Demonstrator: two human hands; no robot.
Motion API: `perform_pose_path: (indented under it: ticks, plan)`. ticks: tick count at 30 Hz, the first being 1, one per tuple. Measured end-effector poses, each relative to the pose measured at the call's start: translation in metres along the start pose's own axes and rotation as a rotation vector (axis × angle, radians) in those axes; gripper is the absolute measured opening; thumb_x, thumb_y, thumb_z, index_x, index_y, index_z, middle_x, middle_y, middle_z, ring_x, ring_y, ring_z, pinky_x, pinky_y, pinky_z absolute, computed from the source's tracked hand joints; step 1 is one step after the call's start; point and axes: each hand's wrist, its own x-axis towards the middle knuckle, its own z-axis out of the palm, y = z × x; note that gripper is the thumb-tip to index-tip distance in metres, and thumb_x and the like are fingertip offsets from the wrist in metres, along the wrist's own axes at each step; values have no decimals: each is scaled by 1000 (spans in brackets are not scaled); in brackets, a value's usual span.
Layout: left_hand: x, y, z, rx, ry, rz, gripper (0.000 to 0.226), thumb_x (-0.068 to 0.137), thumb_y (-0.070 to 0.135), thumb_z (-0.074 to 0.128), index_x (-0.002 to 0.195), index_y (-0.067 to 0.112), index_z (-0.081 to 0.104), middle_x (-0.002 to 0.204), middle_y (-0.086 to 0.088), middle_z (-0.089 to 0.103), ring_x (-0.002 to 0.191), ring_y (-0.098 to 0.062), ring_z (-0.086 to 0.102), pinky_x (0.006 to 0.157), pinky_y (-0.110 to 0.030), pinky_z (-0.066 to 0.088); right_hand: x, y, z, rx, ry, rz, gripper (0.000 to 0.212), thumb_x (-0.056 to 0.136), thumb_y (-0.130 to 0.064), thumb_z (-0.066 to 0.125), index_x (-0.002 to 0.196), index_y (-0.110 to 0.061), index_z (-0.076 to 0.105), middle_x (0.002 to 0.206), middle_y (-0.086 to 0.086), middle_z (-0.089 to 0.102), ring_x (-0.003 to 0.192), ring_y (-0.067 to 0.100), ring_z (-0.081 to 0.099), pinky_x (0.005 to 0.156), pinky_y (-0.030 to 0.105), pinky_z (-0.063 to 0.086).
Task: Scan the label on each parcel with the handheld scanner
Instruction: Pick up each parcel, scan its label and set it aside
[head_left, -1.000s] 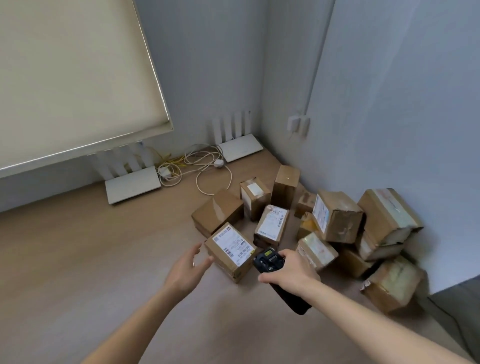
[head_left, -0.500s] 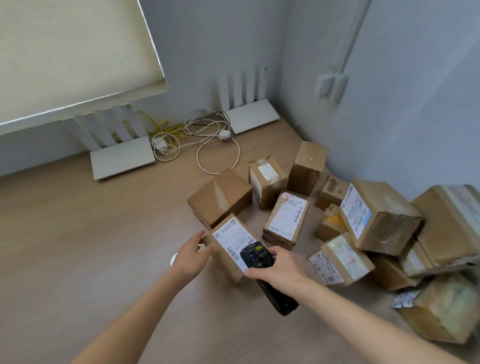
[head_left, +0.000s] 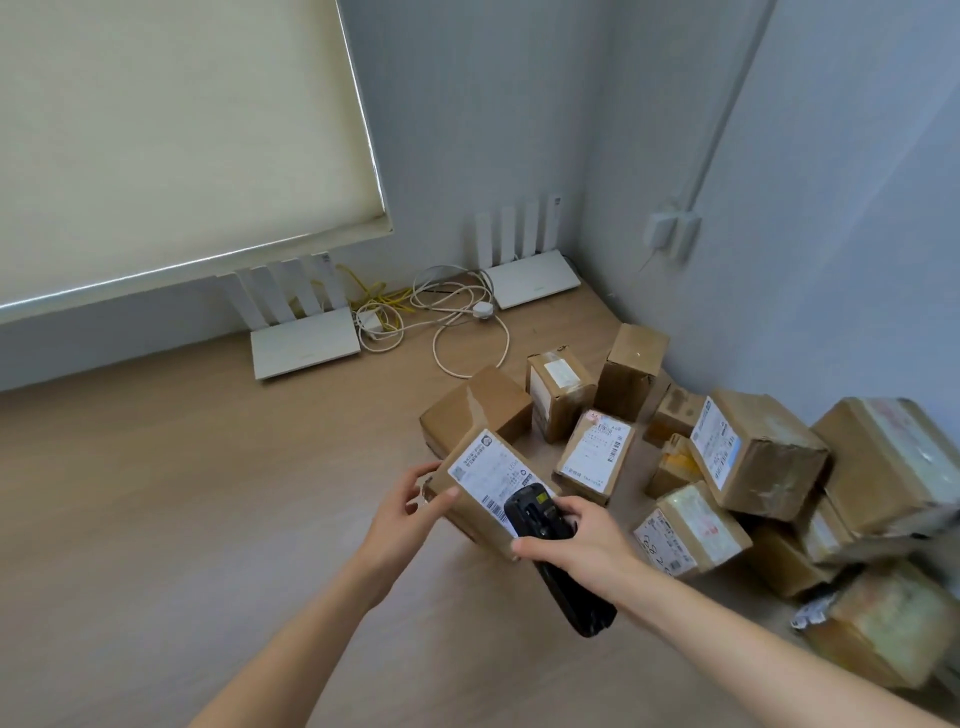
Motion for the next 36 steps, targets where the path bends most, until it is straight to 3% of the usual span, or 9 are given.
perform_pose_path:
  ticks: [3, 6, 10, 13, 17, 22, 26, 32, 36]
  plan:
    - [-40, 19, -20, -49, -1, 60, 28, 89, 49, 70, 113, 58, 58, 123, 2, 63, 112, -13, 60, 81, -24, 48, -39, -24, 3, -11, 19, -93, 62, 57, -56, 94, 101, -47, 51, 100, -27, 64, 91, -3, 65, 68, 15, 48]
    - [-86, 32, -46, -52, 16, 172, 27, 90, 43, 70, 106, 62, 59, 113, -8, 63, 101, -11, 63, 70, -14, 48, -86, -48, 12, -19, 42, -156, 68, 62, -53, 94, 114, -43, 51, 106, -22, 64, 99, 3, 65, 78, 23, 51]
    - [-154, 37, -81, -56, 79, 276, 31, 92, 44, 67, 119, 57, 57, 121, -6, 44, 108, -10, 56, 81, -19, 45, -156, -75, 33, -19, 58, -223, 75, 61, -51, 96, 123, -34, 58, 116, -11, 67, 105, 11, 66, 94, 36, 57]
    - [-204, 40, -106, -89, 182, 345, 39, 90, 45, 70, 125, 51, 56, 118, -1, 38, 110, -11, 54, 92, -23, 46, -209, -94, 54, -36, 44, -283, 82, 61, -50, 97, 131, -30, 59, 114, -14, 65, 105, 8, 64, 91, 31, 55]
    - [-262, 50, -143, -120, 217, 428, 40, 83, 53, 73, 121, 48, 62, 123, 1, 61, 114, -14, 61, 96, -33, 52, -266, -117, 75, -75, 32, -347, 97, 53, -56, 97, 137, -28, 57, 116, -14, 65, 105, 4, 63, 90, 27, 53]
    - [-327, 70, -187, -176, 304, 443, 32, 72, 54, 77, 103, 54, 68, 102, 7, 76, 101, -9, 70, 86, -28, 55, -319, -152, 81, -199, -36, -406, 96, 44, -63, 95, 129, -33, 61, 114, -16, 71, 103, 4, 68, 91, 30, 56]
    - [-366, 87, -218, -132, 406, 465, 38, 73, 50, 75, 110, 49, 69, 106, 11, 73, 101, -7, 67, 86, -28, 53, -352, -184, 73, -388, 25, -503, 77, 42, -65, 92, 110, -41, 65, 95, -24, 72, 86, -7, 68, 71, 14, 50]
    - [-410, 104, -247, -78, 582, 468, 27, 82, 32, 77, 103, 48, 69, 97, 20, 69, 96, 3, 63, 70, -15, 45, -383, -221, 67, -688, 122, -555, 77, 42, -66, 85, 112, -36, 69, 103, -10, 74, 97, 14, 69, 84, 32, 58]
    - [-431, 113, -254, -47, 644, 483, 30, 83, 30, 76, 106, 47, 68, 96, 22, 67, 91, 7, 61, 66, -10, 43, -398, -234, 69, -826, 162, -572, 72, 43, -65, 85, 107, -32, 73, 99, -8, 72, 95, 18, 66, 82, 31, 57]
